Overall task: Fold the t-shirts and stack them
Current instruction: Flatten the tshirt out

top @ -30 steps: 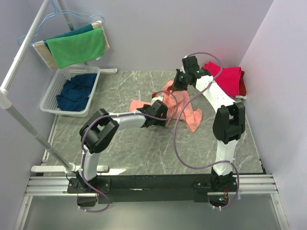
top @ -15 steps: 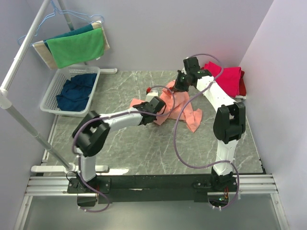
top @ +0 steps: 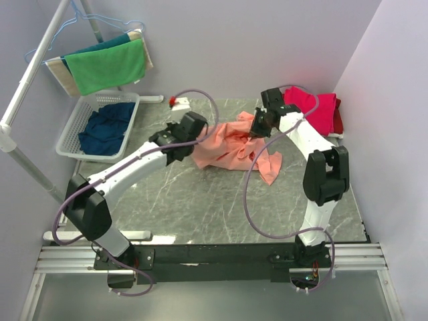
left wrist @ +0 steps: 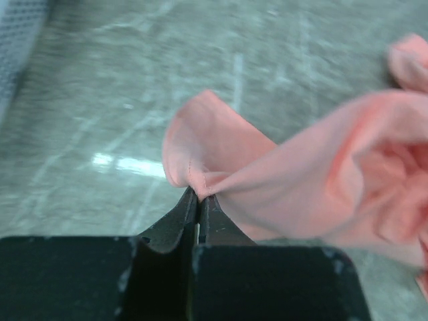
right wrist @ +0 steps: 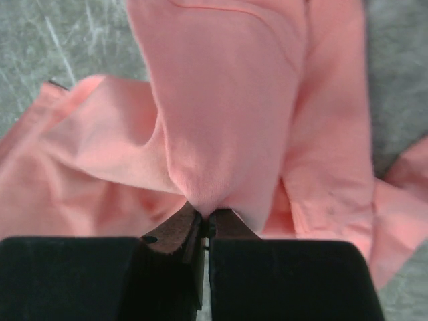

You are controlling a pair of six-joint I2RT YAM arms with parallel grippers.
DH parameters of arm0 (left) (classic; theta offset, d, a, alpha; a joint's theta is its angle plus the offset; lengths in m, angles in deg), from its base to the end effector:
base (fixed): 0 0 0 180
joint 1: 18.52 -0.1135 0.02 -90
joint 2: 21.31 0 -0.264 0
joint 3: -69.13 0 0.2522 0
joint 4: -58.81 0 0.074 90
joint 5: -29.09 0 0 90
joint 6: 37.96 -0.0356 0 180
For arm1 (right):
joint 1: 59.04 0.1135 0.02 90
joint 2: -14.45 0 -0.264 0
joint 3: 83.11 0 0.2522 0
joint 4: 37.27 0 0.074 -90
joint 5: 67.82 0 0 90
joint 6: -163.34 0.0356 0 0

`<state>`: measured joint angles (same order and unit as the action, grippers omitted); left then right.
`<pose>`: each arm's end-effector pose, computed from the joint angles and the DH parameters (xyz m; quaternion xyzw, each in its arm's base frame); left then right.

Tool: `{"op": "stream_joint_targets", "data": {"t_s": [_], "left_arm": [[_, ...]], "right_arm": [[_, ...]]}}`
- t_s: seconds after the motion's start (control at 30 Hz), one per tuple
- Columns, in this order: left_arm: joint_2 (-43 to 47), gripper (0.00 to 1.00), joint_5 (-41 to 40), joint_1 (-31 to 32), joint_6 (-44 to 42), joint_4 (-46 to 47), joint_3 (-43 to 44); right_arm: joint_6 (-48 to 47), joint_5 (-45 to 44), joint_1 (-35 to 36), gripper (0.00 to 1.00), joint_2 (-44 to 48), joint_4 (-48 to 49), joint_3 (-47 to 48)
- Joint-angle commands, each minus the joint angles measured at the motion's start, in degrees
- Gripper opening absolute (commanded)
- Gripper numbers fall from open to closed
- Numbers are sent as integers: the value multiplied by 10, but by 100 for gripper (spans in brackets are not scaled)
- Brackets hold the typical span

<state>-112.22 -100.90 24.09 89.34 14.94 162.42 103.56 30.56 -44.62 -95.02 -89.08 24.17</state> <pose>0.2746 -0.2215 0.3208 -0.1006 0.8624 -0.0089 0.4961 0.4096 0.1107 0.2644 0.1080 0.9426 0.1813 0.2587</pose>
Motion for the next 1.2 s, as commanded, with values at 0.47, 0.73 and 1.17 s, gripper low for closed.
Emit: {"op": "stream_joint_targets", "data": {"t_s": [0.47,0.73,1.17], "left_arm": [[90,1,-55,-108,8,-82,12],[197,1,-36,-109,-8,-114,34],[384,1,128,-105,-100,-52,16]], "right_arm": [[18,-161,-23,0,160,-10,-83],[-3,-88,-22,0,306,44,-131],[-103,27,11,0,562,91,-172]]}}
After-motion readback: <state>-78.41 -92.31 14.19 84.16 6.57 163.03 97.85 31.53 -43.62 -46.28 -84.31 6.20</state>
